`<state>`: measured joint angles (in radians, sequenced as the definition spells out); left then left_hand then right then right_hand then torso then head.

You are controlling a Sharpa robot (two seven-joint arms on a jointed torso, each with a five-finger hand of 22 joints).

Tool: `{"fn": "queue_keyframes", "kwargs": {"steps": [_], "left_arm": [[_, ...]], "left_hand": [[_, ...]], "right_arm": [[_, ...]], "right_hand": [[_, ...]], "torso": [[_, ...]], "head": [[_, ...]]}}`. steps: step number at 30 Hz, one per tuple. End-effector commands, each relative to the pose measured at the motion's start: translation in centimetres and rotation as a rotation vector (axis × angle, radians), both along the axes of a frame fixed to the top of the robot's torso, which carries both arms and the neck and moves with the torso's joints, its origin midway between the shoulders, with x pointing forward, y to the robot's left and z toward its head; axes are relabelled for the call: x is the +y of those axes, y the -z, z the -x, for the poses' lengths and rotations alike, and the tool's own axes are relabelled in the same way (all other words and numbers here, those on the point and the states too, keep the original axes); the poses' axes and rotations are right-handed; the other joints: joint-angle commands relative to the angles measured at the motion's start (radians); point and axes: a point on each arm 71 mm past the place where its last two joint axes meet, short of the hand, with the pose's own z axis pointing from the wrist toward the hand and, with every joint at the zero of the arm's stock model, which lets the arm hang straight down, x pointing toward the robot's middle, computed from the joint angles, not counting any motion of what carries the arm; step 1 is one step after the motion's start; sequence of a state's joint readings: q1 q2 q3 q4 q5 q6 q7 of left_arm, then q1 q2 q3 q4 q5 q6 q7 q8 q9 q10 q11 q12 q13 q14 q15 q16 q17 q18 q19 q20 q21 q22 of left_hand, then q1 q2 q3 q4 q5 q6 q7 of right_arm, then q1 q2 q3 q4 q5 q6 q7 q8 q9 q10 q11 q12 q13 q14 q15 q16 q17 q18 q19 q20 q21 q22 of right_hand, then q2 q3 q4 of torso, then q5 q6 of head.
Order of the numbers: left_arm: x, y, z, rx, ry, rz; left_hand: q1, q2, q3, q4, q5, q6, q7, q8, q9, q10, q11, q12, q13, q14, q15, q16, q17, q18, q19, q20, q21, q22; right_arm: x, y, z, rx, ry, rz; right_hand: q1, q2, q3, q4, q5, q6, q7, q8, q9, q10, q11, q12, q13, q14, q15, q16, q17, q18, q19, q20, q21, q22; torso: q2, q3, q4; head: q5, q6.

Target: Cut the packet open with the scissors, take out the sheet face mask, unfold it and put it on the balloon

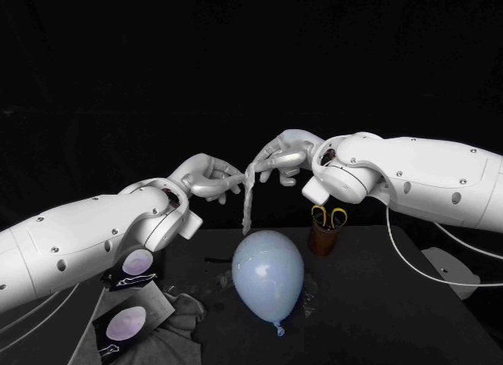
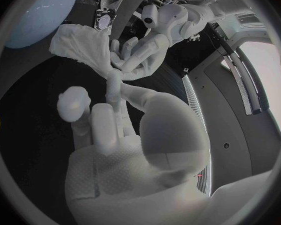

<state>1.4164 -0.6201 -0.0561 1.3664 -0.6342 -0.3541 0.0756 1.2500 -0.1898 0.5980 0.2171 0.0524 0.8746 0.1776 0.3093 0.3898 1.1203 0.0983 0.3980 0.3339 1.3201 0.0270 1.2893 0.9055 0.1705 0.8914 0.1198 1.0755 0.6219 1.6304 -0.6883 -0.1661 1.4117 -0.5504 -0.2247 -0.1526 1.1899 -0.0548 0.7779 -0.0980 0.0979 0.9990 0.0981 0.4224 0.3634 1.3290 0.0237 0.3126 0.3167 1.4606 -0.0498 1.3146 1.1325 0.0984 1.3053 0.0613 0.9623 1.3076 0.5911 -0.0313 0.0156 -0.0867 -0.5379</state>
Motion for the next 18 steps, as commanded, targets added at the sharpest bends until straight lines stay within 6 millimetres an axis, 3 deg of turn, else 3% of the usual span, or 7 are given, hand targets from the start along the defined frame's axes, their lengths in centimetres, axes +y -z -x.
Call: {"fn": "queue_keyframes", "kwargs": {"steps": [1,6,10,11,16,18], "left_arm": [[0.3,-0.1,0.0,0.001,-0.041,0.016],[0.8,0.1,0.0,0.002,-0.070,0.023],[1.1,0.3,0.2,0.008,-0.083,0.027],[1.1,0.4,0.2,0.012,-0.082,0.025],[0.8,0.9,0.4,0.031,-0.070,0.013],[0.5,1.1,0.5,0.038,-0.062,0.011]], "left_hand": [[-0.006,-0.008,-0.004,0.008,-0.003,-0.005,0.002,-0.005,-0.001,-0.005,0.001,-0.006,-0.002,-0.005,0.003,-0.005,-0.001,0.013,0.002,0.008,-0.005,-0.001],[-0.008,-0.018,-0.035,0.030,-0.003,-0.037,0.005,0.002,0.003,-0.003,0.004,-0.002,-0.008,-0.005,0.006,-0.003,-0.007,0.013,0.007,0.011,-0.011,-0.006],[-0.002,-0.021,-0.091,0.059,-0.004,-0.022,-0.008,0.084,0.043,0.005,-0.005,0.021,-0.004,-0.002,-0.002,0.003,-0.009,0.014,0.015,0.009,-0.017,-0.012],[-0.005,-0.019,-0.110,0.069,-0.003,-0.007,-0.016,0.118,0.061,0.015,-0.012,0.036,0.001,0.000,-0.006,0.007,-0.007,0.015,0.017,0.006,-0.018,-0.013],[-0.008,-0.005,-0.142,0.073,-0.003,-0.025,-0.024,0.162,0.084,0.015,-0.019,0.057,0.008,0.014,-0.013,0.023,0.014,0.010,0.040,-0.001,-0.006,0.009],[-0.015,-0.003,-0.157,0.074,-0.003,-0.018,-0.032,0.178,0.090,0.036,-0.028,0.077,0.016,0.035,-0.020,0.045,0.052,0.002,0.076,-0.005,0.021,0.053]], "right_arm": [[-0.2,-0.1,-0.1,-0.008,0.025,-0.008],[-0.4,-0.1,-0.1,-0.012,0.035,-0.008],[-0.4,-0.1,-0.1,-0.013,0.035,-0.009],[-0.4,-0.1,-0.1,-0.014,0.035,-0.009],[-0.3,-0.1,-0.1,-0.015,0.031,-0.010],[-0.2,-0.1,0.0,-0.016,0.029,-0.009]], "right_hand": [[0.001,0.006,0.004,0.000,0.006,0.013,-0.006,0.004,0.199,0.000,-0.006,0.005,0.001,0.006,0.000,0.000,0.002,0.018,0.007,-0.003,0.006,0.041],[0.001,0.006,0.005,-0.001,0.007,0.013,-0.007,0.004,0.199,0.001,-0.007,0.006,0.002,0.007,-0.001,0.001,0.003,0.018,0.008,-0.003,0.009,0.042],[0.000,0.006,0.006,-0.001,0.009,0.013,-0.007,0.004,0.200,0.001,-0.007,0.006,0.002,0.007,-0.001,0.002,0.004,0.018,0.008,-0.003,0.009,0.042],[0.000,0.006,0.006,-0.001,0.009,0.013,-0.007,0.004,0.200,0.001,-0.007,0.006,0.002,0.007,-0.001,0.002,0.004,0.018,0.008,-0.003,0.009,0.042],[0.000,0.006,0.006,-0.001,0.009,0.013,-0.007,0.004,0.200,0.001,-0.007,0.006,0.002,0.007,-0.001,0.002,0.004,0.018,0.008,-0.003,0.009,0.042],[0.000,0.006,0.006,-0.001,0.009,0.013,-0.007,0.004,0.200,0.001,-0.007,0.006,0.002,0.007,-0.001,0.002,0.004,0.018,0.008,-0.003,0.009,0.042]], "torso": [[0.000,-0.0001,-0.0012],[0.001,0.0001,-0.0012],[0.001,0.0002,-0.0004],[0.000,0.0003,0.0001],[0.000,-0.0005,-0.0005],[0.000,-0.0007,-0.0016]], "head": [[-0.002,0.001],[-0.003,0.002],[-0.004,0.000],[-0.004,-0.001],[-0.005,-0.002],[-0.005,-0.002]]}}
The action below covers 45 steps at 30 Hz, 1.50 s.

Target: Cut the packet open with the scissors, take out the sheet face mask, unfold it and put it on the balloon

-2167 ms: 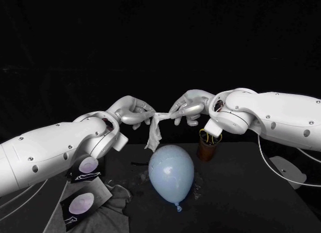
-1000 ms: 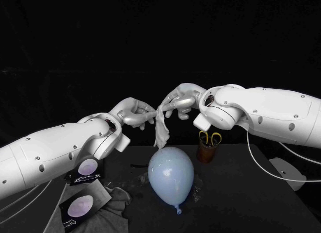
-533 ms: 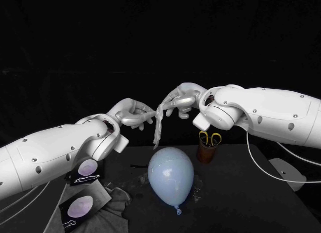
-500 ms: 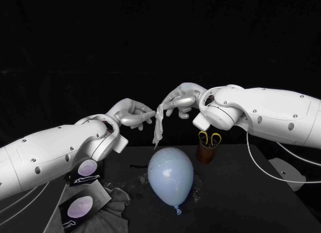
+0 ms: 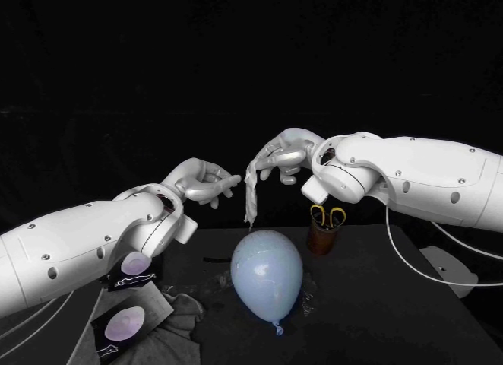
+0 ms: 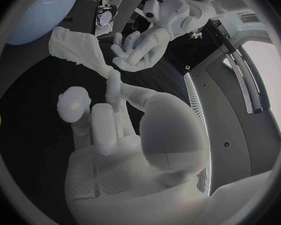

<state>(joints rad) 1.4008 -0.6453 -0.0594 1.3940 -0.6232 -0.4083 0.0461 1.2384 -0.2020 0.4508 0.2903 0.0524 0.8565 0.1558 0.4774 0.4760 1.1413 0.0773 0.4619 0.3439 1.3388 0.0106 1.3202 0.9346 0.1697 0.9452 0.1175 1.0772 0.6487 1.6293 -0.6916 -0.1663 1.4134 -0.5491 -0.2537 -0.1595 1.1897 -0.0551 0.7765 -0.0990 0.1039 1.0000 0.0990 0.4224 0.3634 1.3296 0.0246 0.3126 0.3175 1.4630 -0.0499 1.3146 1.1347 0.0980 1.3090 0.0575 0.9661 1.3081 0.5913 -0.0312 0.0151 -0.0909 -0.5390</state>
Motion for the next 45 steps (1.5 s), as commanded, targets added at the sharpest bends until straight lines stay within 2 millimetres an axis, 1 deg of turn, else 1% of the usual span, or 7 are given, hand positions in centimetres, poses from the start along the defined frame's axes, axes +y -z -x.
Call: {"fn": "queue_keyframes", "kwargs": {"steps": [1,7,11,20,28,42,45], "left_arm": [[-0.6,0.4,0.2,0.016,0.003,0.002],[-1.3,0.7,0.4,0.003,0.012,0.026],[-1.5,0.5,0.4,-0.024,0.003,0.055],[-1.6,0.3,0.4,-0.055,-0.017,0.090],[-1.9,0.4,0.4,-0.043,-0.008,0.083],[-2.2,0.4,0.4,-0.046,0.014,0.052],[-2.1,0.4,0.4,-0.049,0.011,0.049]], "left_hand": [[-0.006,0.008,-0.017,0.001,-0.004,-0.002,-0.012,0.010,0.002,0.019,-0.009,0.020,0.009,0.028,-0.006,0.025,0.044,0.000,0.036,-0.005,0.030,0.044],[0.014,-0.024,-0.057,-0.004,-0.004,-0.036,-0.006,-0.012,-0.013,0.015,-0.007,0.035,0.017,0.038,-0.006,0.038,0.059,-0.003,0.047,-0.010,0.040,0.055],[0.039,-0.029,-0.073,-0.006,-0.004,-0.049,-0.001,-0.024,-0.023,0.005,-0.002,0.038,0.017,0.037,-0.003,0.039,0.056,-0.003,0.045,-0.009,0.040,0.054],[0.134,0.006,-0.070,-0.019,-0.003,-0.062,0.005,-0.045,-0.047,0.000,-0.001,0.036,0.011,0.044,-0.001,0.051,0.071,-0.006,0.060,-0.006,0.054,0.076],[0.164,0.015,-0.062,-0.021,-0.003,-0.049,0.003,-0.045,-0.055,0.011,-0.005,0.043,0.011,0.057,-0.004,0.066,0.098,-0.011,0.082,-0.008,0.073,0.106],[0.253,0.031,-0.013,-0.056,-0.003,0.038,-0.023,-0.039,-0.077,0.036,-0.029,0.058,0.012,0.088,-0.024,0.102,0.166,-0.022,0.126,-0.023,0.121,0.176],[0.282,0.048,0.026,-0.077,-0.003,0.074,-0.033,-0.036,-0.083,0.040,-0.036,0.064,0.015,0.093,-0.031,0.108,0.179,-0.025,0.134,-0.029,0.132,0.193]], "right_arm": [[0.1,-0.1,0.1,-0.009,-0.001,-0.002],[0.4,0.0,0.2,-0.008,-0.012,0.001],[0.6,0.1,0.3,-0.005,-0.021,0.004],[0.8,0.4,0.5,0.001,-0.035,0.007],[0.8,0.4,0.7,0.000,-0.043,0.006],[0.9,0.4,0.9,-0.003,-0.049,0.004],[0.8,0.4,0.9,-0.002,-0.048,0.004]], "right_hand": [[0.000,0.006,0.007,0.000,0.003,0.012,-0.008,0.004,0.200,0.000,-0.008,0.006,0.002,0.005,-0.001,0.002,0.002,0.018,0.005,0.001,0.005,0.042],[0.000,0.006,0.007,0.000,0.003,0.012,-0.008,0.004,0.200,0.000,-0.008,0.006,0.002,0.005,-0.001,0.002,0.002,0.018,0.005,0.001,0.005,0.042],[0.000,0.006,0.007,0.000,0.003,0.012,-0.008,0.004,0.200,0.000,-0.008,0.006,0.002,0.005,-0.001,0.002,0.002,0.018,0.005,0.001,0.005,0.042],[-0.001,0.006,0.008,-0.001,0.006,0.013,-0.008,0.003,0.201,0.001,-0.008,0.006,0.003,0.005,-0.001,0.002,0.001,0.019,0.004,0.001,0.005,0.042],[-0.001,0.006,0.008,-0.001,0.006,0.013,-0.008,0.003,0.201,0.001,-0.008,0.006,0.003,0.005,-0.001,0.002,0.001,0.019,0.004,0.001,0.005,0.042],[-0.001,0.006,0.008,-0.001,0.006,0.013,-0.008,0.003,0.201,0.001,-0.008,0.006,0.003,0.005,-0.001,0.002,0.001,0.019,0.004,0.001,0.005,0.042],[-0.001,0.006,0.008,-0.001,0.006,0.013,-0.008,0.003,0.201,0.001,-0.008,0.006,0.003,0.005,-0.001,0.002,0.001,0.019,0.004,0.001,0.005,0.042]], "torso": [[0.000,-0.0007,-0.0013],[0.001,0.0001,-0.0009],[0.000,0.0007,-0.0001],[0.000,0.0002,-0.0006],[0.000,0.0003,0.0001],[0.000,-0.0004,0.0000],[-0.001,-0.0003,0.0003]], "head": [[0.000,-0.001],[0.002,-0.002],[0.002,-0.004],[0.002,-0.004],[0.002,-0.004],[0.002,-0.006],[0.002,-0.006]]}}
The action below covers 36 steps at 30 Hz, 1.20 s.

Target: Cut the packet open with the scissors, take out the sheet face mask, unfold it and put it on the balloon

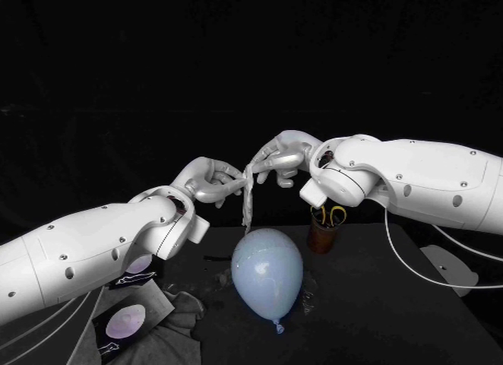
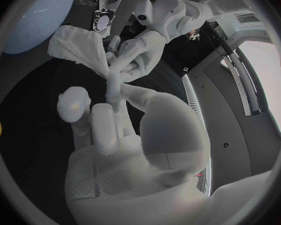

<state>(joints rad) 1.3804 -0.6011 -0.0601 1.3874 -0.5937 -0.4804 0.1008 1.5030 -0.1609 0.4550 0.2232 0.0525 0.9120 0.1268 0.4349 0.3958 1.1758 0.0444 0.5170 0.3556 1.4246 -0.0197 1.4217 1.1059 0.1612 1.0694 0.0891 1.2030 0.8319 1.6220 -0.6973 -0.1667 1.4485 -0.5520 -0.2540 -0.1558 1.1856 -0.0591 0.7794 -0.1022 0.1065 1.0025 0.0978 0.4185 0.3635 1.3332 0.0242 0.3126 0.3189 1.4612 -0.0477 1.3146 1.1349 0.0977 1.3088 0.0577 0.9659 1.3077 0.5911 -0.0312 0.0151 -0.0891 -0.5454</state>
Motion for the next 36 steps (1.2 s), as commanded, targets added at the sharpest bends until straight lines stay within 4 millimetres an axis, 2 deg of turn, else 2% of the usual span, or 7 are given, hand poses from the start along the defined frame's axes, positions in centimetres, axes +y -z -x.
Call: {"fn": "queue_keyframes", "kwargs": {"steps": [1,4,13,21,30,32,36], "left_arm": [[-0.1,-0.1,0.0,-0.015,0.013,-0.013],[0.0,-0.1,0.0,-0.016,0.007,-0.021],[0.3,-0.2,-0.1,-0.030,-0.012,-0.026],[0.7,-0.2,0.0,-0.026,-0.009,-0.028],[0.8,-0.1,0.2,-0.007,0.024,-0.039],[0.8,-0.1,0.3,0.003,0.042,-0.043],[0.6,0.0,0.5,0.021,0.073,-0.052]], "left_hand": [[0.028,0.017,0.045,-0.022,-0.003,0.033,-0.007,0.010,-0.003,0.010,-0.005,0.014,0.007,0.010,-0.004,0.009,0.012,-0.017,0.014,-0.003,0.013,0.018],[0.035,0.029,0.099,-0.046,-0.002,0.045,-0.008,0.015,-0.002,0.023,-0.007,0.027,0.015,0.013,-0.006,0.013,0.019,-0.019,0.018,-0.009,0.026,0.032],[-0.036,0.017,0.214,-0.090,-0.003,0.047,-0.012,0.042,0.017,0.029,-0.011,0.058,0.038,0.017,-0.009,0.018,0.026,-0.022,0.021,-0.014,0.054,0.062],[-0.068,0.013,0.251,-0.110,-0.003,0.041,-0.014,0.054,0.031,0.026,-0.012,0.074,0.048,0.017,-0.010,0.018,0.024,-0.023,0.021,-0.015,0.063,0.070],[-0.084,0.015,0.274,-0.124,-0.003,0.034,-0.013,0.062,0.042,0.019,-0.011,0.084,0.055,0.014,-0.009,0.017,0.019,-0.022,0.013,-0.015,0.063,0.067],[-0.092,0.014,0.282,-0.130,-0.003,0.032,-0.013,0.066,0.048,0.016,-0.011,0.090,0.059,0.013,-0.009,0.017,0.017,-0.020,0.007,-0.015,0.062,0.062],[-0.099,0.015,0.288,-0.133,-0.003,0.029,-0.012,0.069,0.052,0.014,-0.010,0.094,0.062,0.011,-0.009,0.016,0.013,-0.020,0.002,-0.014,0.060,0.058]], "right_arm": [[0.0,-0.1,0.1,-0.009,-0.016,0.005],[-0.2,0.0,0.2,-0.007,-0.018,0.005],[-0.7,0.1,0.5,-0.002,-0.032,0.025],[-1.2,-0.1,0.0,-0.107,-0.047,0.185],[-0.9,-0.7,-0.4,-0.308,-0.070,0.419],[-0.7,-0.8,-0.5,-0.354,-0.070,0.462],[-0.2,-0.9,-0.6,-0.417,-0.067,0.498]], "right_hand": [[0.003,0.010,0.005,0.003,0.003,0.010,-0.007,0.007,0.201,-0.003,-0.007,0.006,0.001,0.007,-0.003,0.002,0.001,0.019,0.005,0.000,0.005,0.043],[0.003,0.010,0.005,0.003,0.003,0.010,-0.007,0.007,0.201,-0.003,-0.007,0.006,0.001,0.007,-0.003,0.002,0.001,0.019,0.005,0.000,0.005,0.043],[0.001,0.009,0.007,0.001,0.004,0.011,-0.007,0.006,0.203,-0.003,-0.007,0.006,0.004,0.007,-0.003,0.003,0.002,0.018,0.006,0.000,0.008,0.045],[-0.001,0.008,0.007,0.000,-0.002,0.011,-0.007,0.006,0.204,-0.003,-0.008,0.005,0.005,0.007,-0.003,0.003,0.002,0.018,0.007,0.000,0.011,0.046],[-0.001,0.005,0.009,-0.003,-0.017,0.013,-0.008,0.005,0.207,-0.003,-0.008,0.005,0.008,0.007,-0.003,0.001,0.000,0.016,0.011,0.000,0.022,0.051],[0.000,0.004,0.014,-0.004,-0.042,0.014,-0.008,0.004,0.210,-0.002,-0.009,0.003,0.012,0.008,-0.004,0.002,0.001,0.015,0.011,-0.001,0.025,0.054],[0.000,0.004,0.017,-0.004,-0.049,0.015,-0.009,0.003,0.211,-0.002,-0.009,0.002,0.013,0.008,-0.004,0.001,-0.001,0.015,0.011,-0.001,0.025,0.055]], "torso": [[0.000,-0.0003,0.0003],[-0.001,-0.0003,-0.0001],[0.000,-0.0002,-0.0008],[0.000,-0.0002,0.0013],[0.000,-0.0005,0.0004],[-0.001,-0.0007,0.0010],[0.000,-0.0002,0.0008]], "head": [[0.001,0.000],[0.001,-0.001],[0.001,0.000],[0.001,-0.002],[0.003,-0.004],[0.003,-0.004],[0.004,-0.005]]}}
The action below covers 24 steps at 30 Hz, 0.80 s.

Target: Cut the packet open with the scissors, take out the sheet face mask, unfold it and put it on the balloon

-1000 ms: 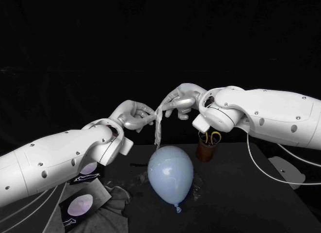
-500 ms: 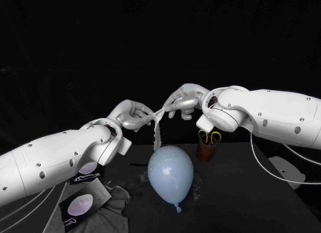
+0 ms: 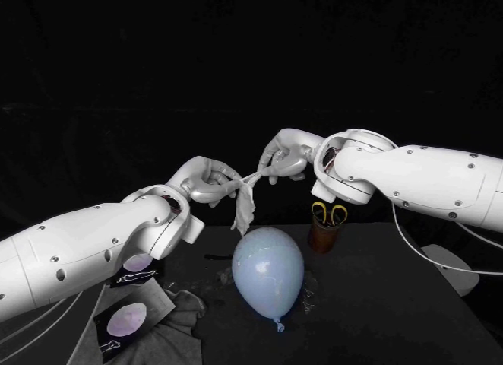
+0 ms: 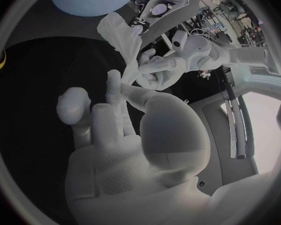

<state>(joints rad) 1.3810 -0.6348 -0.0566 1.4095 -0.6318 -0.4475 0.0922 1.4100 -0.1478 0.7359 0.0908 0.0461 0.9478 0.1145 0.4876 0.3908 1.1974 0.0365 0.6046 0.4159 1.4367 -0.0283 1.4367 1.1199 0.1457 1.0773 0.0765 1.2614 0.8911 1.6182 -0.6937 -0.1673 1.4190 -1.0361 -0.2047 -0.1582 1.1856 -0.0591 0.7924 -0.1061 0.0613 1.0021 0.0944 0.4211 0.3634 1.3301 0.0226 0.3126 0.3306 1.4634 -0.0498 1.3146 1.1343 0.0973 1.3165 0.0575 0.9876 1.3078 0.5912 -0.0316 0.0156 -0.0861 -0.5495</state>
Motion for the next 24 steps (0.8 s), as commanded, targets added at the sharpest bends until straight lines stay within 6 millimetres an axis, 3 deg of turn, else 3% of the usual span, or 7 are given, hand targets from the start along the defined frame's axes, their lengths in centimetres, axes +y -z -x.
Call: {"fn": "queue_keyframes", "kwargs": {"steps": [1,15,18,19,24], "left_arm": [[-0.4,0.2,0.2,0.034,0.060,-0.018],[-0.2,0.4,-0.1,0.155,0.034,0.128],[-0.1,0.5,-0.1,0.189,0.022,0.169],[-0.1,0.6,-0.2,0.199,0.018,0.179],[0.2,0.7,-0.3,0.246,0.000,0.224]], "left_hand": [[-0.008,0.003,0.009,-0.002,0.004,-0.008,0.000,0.017,0.059,-0.009,-0.002,0.008,0.002,-0.002,0.000,0.001,-0.002,-0.004,-0.008,-0.001,0.001,-0.002],[-0.022,0.004,0.025,-0.014,0.004,-0.013,0.000,0.025,0.071,-0.016,-0.002,0.021,0.010,-0.006,0.001,0.001,-0.006,-0.002,-0.017,0.000,0.000,-0.006],[-0.032,-0.003,0.046,-0.030,0.005,-0.014,0.000,0.029,0.079,-0.019,-0.003,0.031,0.015,-0.004,0.000,0.004,-0.001,-0.002,-0.020,-0.001,0.004,-0.004],[-0.037,-0.005,0.054,-0.035,0.005,-0.014,0.000,0.030,0.081,-0.020,-0.003,0.034,0.017,-0.004,0.000,0.005,0.000,-0.002,-0.021,-0.001,0.005,-0.003],[-0.051,-0.011,0.070,-0.044,0.005,-0.013,-0.001,0.033,0.087,-0.021,-0.004,0.041,0.020,-0.001,-0.001,0.008,0.008,-0.002,-0.020,-0.002,0.010,0.002]], "right_arm": [[0.2,-0.4,-0.1,-0.144,-0.010,0.118],[1.3,0.8,0.1,-0.118,-0.012,0.032],[1.0,1.0,-0.1,-0.102,0.018,-0.007],[0.8,1.1,-0.2,-0.100,0.030,-0.019],[-0.8,1.8,-0.5,-0.069,0.115,-0.099]], "right_hand": [[0.000,0.003,0.004,0.000,-0.004,0.015,-0.005,0.000,0.211,0.001,-0.008,0.002,0.001,0.005,-0.002,-0.001,-0.003,0.016,0.003,0.000,0.002,0.054],[-0.013,0.002,-0.002,0.035,-0.012,-0.009,0.006,-0.019,0.215,-0.028,0.004,-0.025,-0.004,-0.008,0.007,-0.027,-0.040,0.023,-0.021,0.006,-0.046,0.038],[-0.022,-0.027,-0.033,0.043,-0.014,-0.036,0.017,-0.032,0.216,-0.064,0.016,-0.050,-0.013,-0.019,0.017,-0.041,-0.060,0.027,-0.040,0.012,-0.084,0.025],[-0.035,-0.047,-0.061,0.055,-0.015,-0.060,0.028,-0.046,0.212,-0.100,0.027,-0.072,-0.022,-0.029,0.026,-0.054,-0.079,0.030,-0.057,0.018,-0.115,0.013],[-0.061,-0.085,-0.139,0.109,-0.013,-0.127,0.065,-0.104,0.185,-0.156,0.061,-0.110,-0.042,-0.054,0.056,-0.069,-0.106,0.035,-0.088,0.042,-0.172,-0.008]], "torso": [[0.000,0.0002,0.0000],[0.000,0.0009,-0.0018],[0.000,0.0009,-0.0024],[0.000,0.0007,-0.0023],[0.000,0.0005,-0.0004]], "head": [[0.001,-0.001],[0.007,-0.001],[0.006,0.000],[0.005,-0.001],[0.006,-0.002]]}}
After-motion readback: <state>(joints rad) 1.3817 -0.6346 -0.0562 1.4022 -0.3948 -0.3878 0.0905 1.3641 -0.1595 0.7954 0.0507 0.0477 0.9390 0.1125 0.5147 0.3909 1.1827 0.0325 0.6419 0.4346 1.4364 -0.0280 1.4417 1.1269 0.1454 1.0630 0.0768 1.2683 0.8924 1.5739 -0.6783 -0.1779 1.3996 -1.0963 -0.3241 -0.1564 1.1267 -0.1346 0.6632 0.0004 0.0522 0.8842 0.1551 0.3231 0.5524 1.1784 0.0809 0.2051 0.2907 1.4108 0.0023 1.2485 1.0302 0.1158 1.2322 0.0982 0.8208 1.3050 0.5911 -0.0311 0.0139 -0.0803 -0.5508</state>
